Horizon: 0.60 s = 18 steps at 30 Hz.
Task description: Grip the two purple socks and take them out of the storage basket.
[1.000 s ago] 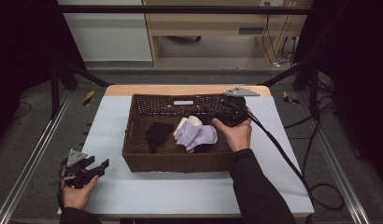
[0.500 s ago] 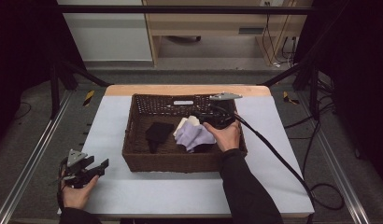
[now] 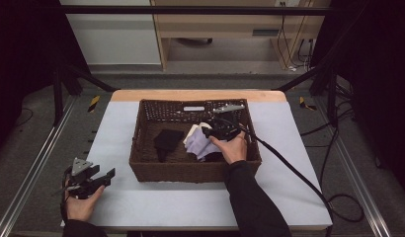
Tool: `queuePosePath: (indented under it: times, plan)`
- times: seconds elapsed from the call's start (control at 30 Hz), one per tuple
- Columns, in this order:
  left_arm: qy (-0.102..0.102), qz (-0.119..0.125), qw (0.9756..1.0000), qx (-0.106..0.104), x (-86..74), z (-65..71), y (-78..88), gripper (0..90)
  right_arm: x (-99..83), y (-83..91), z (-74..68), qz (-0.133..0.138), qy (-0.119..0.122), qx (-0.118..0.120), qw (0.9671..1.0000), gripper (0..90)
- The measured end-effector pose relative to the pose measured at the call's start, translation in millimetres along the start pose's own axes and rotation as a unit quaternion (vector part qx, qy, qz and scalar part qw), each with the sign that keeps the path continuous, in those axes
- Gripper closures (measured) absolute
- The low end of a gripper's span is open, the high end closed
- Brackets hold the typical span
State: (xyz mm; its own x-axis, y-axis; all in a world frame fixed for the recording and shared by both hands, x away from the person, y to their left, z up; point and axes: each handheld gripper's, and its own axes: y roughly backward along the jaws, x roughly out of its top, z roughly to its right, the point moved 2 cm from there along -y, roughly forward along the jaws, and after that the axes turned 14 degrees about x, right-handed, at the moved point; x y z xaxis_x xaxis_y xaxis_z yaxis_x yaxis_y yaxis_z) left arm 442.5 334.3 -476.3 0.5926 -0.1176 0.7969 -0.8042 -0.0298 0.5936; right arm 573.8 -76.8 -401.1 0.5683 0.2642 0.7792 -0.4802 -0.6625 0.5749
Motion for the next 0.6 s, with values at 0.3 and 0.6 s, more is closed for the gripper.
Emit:
queuePosePath:
  times: [0.3, 0.6]
  plan:
    - [-0.001, -0.001, 1.0000, -0.001, -0.1, 0.5, 0.0, 36.8, -6.5, -10.3, 4.1, -0.044, -0.014, 0.000, 0.9989, 42.7]
    - [-0.001, -0.001, 1.0000, -0.001, -0.1, 0.8, -0.1, 36.8, -7.9, -12.2, 3.8, -0.072, -0.032, 0.019, 0.9967, 66.8]
